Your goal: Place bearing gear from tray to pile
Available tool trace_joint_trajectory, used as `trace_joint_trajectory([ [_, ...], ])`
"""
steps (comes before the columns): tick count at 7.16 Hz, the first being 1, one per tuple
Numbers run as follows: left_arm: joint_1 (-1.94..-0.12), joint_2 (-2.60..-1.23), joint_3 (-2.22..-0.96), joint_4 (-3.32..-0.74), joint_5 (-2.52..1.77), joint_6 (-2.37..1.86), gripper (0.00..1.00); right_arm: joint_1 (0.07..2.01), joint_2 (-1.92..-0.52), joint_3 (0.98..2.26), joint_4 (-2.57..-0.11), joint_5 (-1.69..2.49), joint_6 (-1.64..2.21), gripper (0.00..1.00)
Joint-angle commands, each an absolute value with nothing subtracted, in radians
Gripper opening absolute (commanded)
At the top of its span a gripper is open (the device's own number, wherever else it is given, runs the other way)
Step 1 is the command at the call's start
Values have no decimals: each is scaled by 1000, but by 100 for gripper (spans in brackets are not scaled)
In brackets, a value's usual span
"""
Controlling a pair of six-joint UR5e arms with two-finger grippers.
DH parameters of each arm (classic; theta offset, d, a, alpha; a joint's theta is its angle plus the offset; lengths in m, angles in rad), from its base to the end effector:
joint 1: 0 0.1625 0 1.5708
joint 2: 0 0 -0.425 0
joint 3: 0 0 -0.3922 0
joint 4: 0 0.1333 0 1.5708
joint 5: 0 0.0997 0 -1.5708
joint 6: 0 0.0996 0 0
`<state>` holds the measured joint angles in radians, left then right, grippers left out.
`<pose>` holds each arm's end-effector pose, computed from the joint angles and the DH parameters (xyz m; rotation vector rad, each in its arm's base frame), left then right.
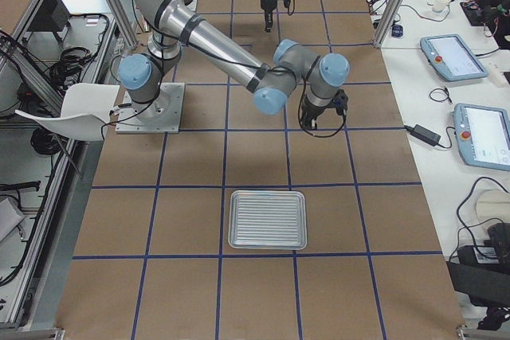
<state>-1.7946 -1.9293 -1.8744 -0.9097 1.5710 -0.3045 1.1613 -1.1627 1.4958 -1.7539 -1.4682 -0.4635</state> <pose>-0.2538 -0.5146 0.2197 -0.1267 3.1386 0.0015 -0.1164 -0.6287 0.3115 -0.0690 2.9815 0.1383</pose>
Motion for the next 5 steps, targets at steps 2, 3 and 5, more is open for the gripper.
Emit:
trace_joint_trajectory([
  [2,-1455,-1888,-1934,-933,1670,133,0,1575,-1190,1509,-1779,-1439,82,0],
  [3,-1351,-1879,-1946,-893,1675,272,0,1712,-1181,1516,-1836,-1437,276,0],
  [5,-1167,-1884,-1948,-859,1666,499,0,1878,-1170,1589,-1938,-1387,466,0],
])
